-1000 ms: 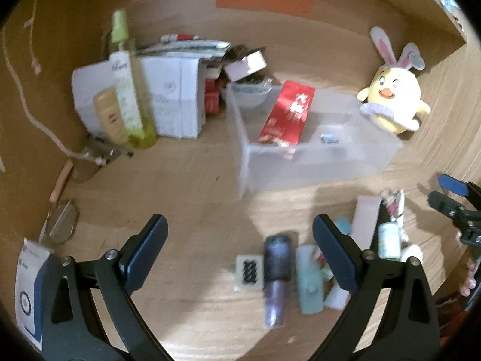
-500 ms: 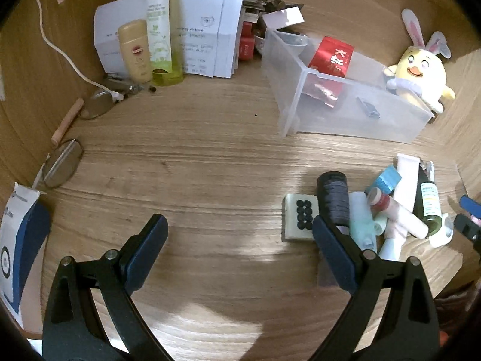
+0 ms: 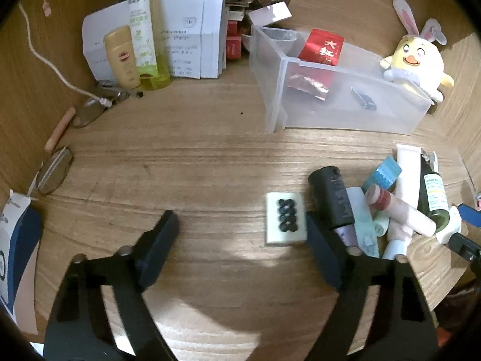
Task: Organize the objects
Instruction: 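Grasp the black dotted block with the left tool while the right tool grasps the white tape roll, then carry the block and tape roll into the clear box and release them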
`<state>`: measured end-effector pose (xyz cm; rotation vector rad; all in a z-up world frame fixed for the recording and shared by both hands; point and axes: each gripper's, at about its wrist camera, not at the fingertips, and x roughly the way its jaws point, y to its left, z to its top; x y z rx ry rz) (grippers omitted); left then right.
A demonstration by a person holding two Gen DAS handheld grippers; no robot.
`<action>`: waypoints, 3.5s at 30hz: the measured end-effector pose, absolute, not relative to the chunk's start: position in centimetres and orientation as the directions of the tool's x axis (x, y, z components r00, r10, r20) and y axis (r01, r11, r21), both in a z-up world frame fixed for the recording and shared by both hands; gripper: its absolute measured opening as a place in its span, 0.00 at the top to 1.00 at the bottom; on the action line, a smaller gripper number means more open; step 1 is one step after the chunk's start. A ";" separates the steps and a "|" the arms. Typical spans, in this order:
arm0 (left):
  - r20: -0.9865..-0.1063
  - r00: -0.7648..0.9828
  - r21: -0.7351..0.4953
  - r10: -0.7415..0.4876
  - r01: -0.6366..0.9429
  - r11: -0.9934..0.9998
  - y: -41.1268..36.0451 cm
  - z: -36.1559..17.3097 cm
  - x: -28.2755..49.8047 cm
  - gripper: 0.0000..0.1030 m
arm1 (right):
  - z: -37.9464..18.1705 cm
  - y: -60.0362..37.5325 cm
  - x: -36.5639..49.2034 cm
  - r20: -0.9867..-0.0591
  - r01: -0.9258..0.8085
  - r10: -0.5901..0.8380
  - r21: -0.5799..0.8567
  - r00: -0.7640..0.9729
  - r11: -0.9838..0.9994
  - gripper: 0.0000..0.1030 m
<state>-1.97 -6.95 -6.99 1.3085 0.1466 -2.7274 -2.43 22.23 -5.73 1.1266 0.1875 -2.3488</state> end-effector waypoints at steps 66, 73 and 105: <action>-0.576 -0.815 -0.115 0.066 0.001 -0.993 -2.7 4.2 -10.4 0.77 | 4.4 16.9 -14.1 -0.551 0.555 -0.478 0.032 -0.684 -0.831 0.64; -0.625 -0.779 -0.112 0.054 0.021 -0.993 -3.1 2.6 -12.9 0.77 | 3.1 15.4 -16.7 -0.603 0.566 -0.469 0.035 -0.646 -0.824 0.64; -0.703 -0.709 -0.100 0.059 0.017 -0.995 -2.9 0.0 -15.9 0.76 | -2.2 12.0 -20.9 -0.750 0.577 -0.406 0.040 -0.523 -0.816 0.59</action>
